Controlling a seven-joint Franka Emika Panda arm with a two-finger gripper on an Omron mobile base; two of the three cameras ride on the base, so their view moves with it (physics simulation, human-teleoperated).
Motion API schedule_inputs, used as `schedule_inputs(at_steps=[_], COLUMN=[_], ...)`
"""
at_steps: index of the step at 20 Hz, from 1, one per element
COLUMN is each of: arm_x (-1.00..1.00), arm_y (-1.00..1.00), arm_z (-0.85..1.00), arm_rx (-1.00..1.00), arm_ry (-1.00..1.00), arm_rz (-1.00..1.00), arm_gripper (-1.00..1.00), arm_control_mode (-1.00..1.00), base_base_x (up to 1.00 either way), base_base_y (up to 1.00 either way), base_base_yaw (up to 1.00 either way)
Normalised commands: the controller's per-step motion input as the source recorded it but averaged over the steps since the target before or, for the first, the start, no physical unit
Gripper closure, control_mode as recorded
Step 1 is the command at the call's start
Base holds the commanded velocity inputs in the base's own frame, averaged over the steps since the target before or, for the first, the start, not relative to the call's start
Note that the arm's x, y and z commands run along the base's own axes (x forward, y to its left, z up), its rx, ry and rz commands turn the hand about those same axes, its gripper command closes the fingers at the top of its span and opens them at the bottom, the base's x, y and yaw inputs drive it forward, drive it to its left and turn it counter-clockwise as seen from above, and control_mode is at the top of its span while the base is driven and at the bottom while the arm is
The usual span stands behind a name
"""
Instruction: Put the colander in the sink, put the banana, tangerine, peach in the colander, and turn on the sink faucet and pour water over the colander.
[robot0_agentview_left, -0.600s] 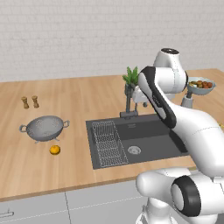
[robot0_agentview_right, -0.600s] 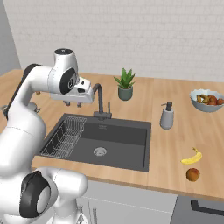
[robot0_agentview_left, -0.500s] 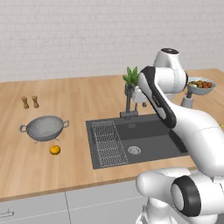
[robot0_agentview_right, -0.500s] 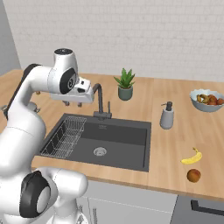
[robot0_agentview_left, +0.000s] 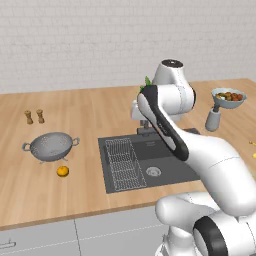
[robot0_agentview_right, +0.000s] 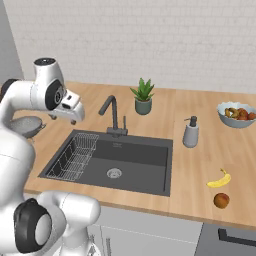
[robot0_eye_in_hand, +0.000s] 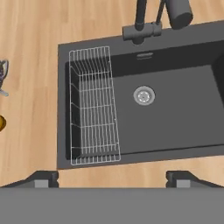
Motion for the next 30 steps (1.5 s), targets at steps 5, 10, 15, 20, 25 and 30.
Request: schedule_inputs(at_steps=[5,10,15,20,25,30], arm_x=[-0.04,0.00,0.00,0.18,0.48,0.55], arm_y=[0.92,0.82,0.66,0.66,0.69,0.57], arm_z=[-0.17,-0.39,-0.48,-0.45,-0.14,-0.17], arm_rx=[0.01,-0.09,0.00,0.14,0.25,0.06], arm_ry=[0.04,0.01,0.06,0.07,-0.07,-0.01], arm_rz=[-0.16,-0.18,-0.14,-0.14,-0.10,-0.05], arm_gripper=[-1.00,-1.00,-1.00,-1.00,-1.00,-1.00], arm_control_mode=[-1.00,-1.00,-1.00,-1.00,-1.00,-1.00], base_base_x=[0.00,0.00,0.00,0.00,0.00,0.00], base_base_y=[0.00,0.00,0.00,0.00,0.00,0.00], base_base_yaw=[0.00,0.00,0.00,0.00,0.00,0.00])
